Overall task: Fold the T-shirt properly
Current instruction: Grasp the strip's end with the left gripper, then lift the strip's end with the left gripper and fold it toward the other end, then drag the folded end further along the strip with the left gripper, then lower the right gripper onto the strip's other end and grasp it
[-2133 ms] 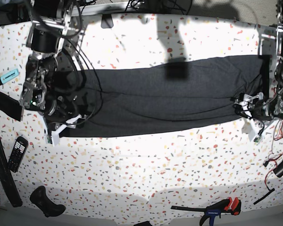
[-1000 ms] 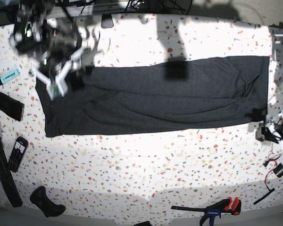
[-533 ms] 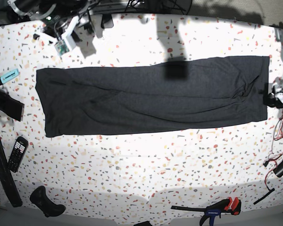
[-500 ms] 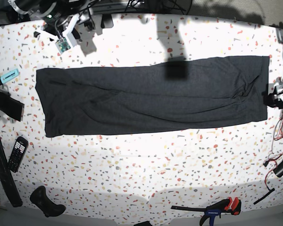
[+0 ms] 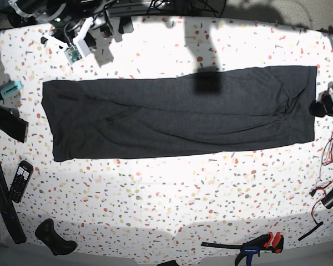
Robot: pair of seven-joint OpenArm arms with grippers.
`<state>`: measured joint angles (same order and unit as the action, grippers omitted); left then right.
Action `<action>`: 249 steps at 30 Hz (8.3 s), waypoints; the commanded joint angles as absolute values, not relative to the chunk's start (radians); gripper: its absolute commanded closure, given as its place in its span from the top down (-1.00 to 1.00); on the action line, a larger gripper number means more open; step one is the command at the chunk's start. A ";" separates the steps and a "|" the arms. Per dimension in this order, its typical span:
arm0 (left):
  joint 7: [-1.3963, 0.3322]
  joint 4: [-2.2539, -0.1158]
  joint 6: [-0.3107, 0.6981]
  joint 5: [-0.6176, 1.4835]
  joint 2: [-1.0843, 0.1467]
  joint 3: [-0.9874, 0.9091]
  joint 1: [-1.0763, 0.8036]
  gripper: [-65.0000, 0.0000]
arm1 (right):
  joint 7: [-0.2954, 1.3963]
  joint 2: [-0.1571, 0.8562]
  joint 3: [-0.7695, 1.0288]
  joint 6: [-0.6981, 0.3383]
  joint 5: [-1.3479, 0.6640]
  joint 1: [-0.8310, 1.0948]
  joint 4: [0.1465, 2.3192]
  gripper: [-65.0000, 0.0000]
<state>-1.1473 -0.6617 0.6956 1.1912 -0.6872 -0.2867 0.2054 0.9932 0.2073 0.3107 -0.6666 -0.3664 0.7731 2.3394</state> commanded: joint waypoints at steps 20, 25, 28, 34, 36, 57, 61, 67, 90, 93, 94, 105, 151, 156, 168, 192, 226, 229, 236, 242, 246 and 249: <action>-1.205 -0.715 0.698 1.180 -0.629 -0.287 0.165 0.14 | 0.980 0.213 0.314 -0.674 -0.379 0.778 2.356 -0.18; -1.204 -0.714 0.698 1.180 -0.623 -0.287 0.165 0.07 | 0.980 0.213 0.314 -0.674 -0.379 0.778 2.356 -0.18; -1.204 -0.714 0.698 1.180 -0.615 -0.287 0.162 -0.02 | 0.980 0.213 0.314 -0.674 -0.379 0.779 2.356 -0.18; -1.195 -0.714 0.698 1.180 -0.598 -0.287 0.146 -0.02 | 0.980 0.213 0.314 -0.674 -0.379 0.778 2.356 -0.18; -1.172 -0.714 0.698 1.180 -0.599 -0.287 0.147 -0.03 | 0.980 0.213 0.314 -0.674 -0.379 0.778 2.356 -0.18; -1.141 -0.787 0.698 1.180 -0.602 -0.287 0.223 -1.00 | 0.980 0.213 0.314 -0.674 -0.379 0.778 2.356 -0.18; -1.157 -0.901 0.679 1.153 -0.601 -0.287 0.228 -1.00 | 0.980 0.213 0.314 -0.674 -0.379 0.778 2.356 -0.18; -1.190 -1.091 0.610 1.074 -0.601 -0.287 0.227 -1.00 | 0.979 0.213 0.314 -0.674 -0.379 0.778 2.356 -0.18; -1.264 -1.493 0.523 0.942 -0.162 -0.287 0.183 -1.00 | 0.977 0.213 0.314 -0.674 -0.427 0.776 2.356 -0.18; -1.263 -1.493 0.523 0.943 -0.110 -0.287 0.149 -1.00 | 0.977 0.213 0.314 -0.674 -0.427 0.776 2.356 -0.18; -1.263 -1.493 0.523 0.942 -0.094 -0.287 0.138 -1.00 | 0.977 0.213 0.314 -0.674 -0.427 0.776 2.356 -0.18; -1.103 -1.493 0.524 0.941 0.025 -0.287 0.097 -1.00 | 0.977 0.213 0.314 -0.674 -0.427 0.776 2.356 -0.18; -1.084 -1.493 0.595 0.950 0.147 0.189 0.122 0.30 | 0.981 0.213 0.314 -0.674 -0.427 0.748 2.356 -0.18; -1.174 -1.493 0.595 0.828 0.146 0.243 0.205 0.30 | 0.981 0.213 0.314 -0.674 -0.427 0.748 2.356 -0.18; -1.256 -1.494 0.595 0.825 0.006 0.074 0.386 0.30 | 0.980 0.213 0.314 -0.674 -0.427 0.748 2.356 -0.18; -0.844 -1.459 0.593 0.587 -0.128 0.138 0.124 0.30 | 0.980 0.213 0.314 -0.674 -0.431 0.748 2.356 -0.18; -1.040 -1.459 0.499 0.700 -0.043 0.348 0.313 0.32 | 0.920 0.213 0.315 -0.672 -0.294 0.540 2.317 0.45; -1.040 -1.459 0.496 0.628 -0.043 0.348 0.352 0.32 | 0.919 0.213 0.341 -0.628 -0.211 0.484 2.292 0.45; -1.029 -1.459 0.496 0.592 -0.053 0.348 0.368 0.32 | 0.818 0.249 0.523 -0.507 -0.157 0.318 2.139 0.44; -1.021 -1.459 0.496 0.595 -0.053 0.348 0.368 0.32 | 0.882 0.370 0.563 -0.507 -0.319 0.189 1.851 0.44; -1.021 -1.459 0.488 0.595 -0.053 0.348 0.368 0.32 | 0.920 0.422 0.563 -0.509 -0.399 0.090 1.626 0.44; -1.021 -1.459 0.485 0.595 -0.053 0.348 0.368 0.32 | 0.941 0.445 0.563 -0.548 -0.450 0.014 1.484 0.44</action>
